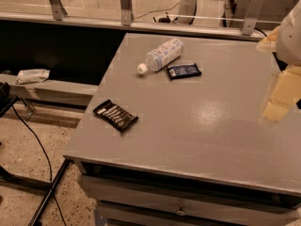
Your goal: Pick rxbar chocolate
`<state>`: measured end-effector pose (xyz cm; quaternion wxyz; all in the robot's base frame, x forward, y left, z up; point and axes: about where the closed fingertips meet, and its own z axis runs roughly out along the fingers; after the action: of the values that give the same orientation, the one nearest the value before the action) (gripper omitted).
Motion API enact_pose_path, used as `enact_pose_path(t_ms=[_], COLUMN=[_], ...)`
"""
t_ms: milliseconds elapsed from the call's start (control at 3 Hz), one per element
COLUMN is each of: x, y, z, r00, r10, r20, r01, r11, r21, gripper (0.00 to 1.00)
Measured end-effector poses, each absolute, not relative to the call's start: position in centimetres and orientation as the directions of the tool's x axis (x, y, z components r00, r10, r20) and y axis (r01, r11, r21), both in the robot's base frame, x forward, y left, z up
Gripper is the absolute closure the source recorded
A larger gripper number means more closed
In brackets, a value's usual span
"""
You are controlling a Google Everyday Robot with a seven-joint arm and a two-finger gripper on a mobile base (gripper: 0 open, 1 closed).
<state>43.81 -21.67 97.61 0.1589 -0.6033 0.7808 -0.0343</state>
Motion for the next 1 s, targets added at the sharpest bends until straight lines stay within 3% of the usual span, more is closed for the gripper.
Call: enact_pose_path(t_ms=[333, 667, 1000], x=[43.8, 45.0, 46.3], y=[-21.7, -18.1, -11.1], z=[97.6, 96.0, 94.2], r00=[-0.221, -0.157, -0.041], r10=[-0.953, -0.961, -0.960], r20=[-0.207, -0.228, -0.278], r01=[-0.931, -0.957, -0.980], r11=[0.270, 0.205, 0.093], r21=[-0.246, -0.207, -0.177], gripper=[0.00, 0.00, 0.00])
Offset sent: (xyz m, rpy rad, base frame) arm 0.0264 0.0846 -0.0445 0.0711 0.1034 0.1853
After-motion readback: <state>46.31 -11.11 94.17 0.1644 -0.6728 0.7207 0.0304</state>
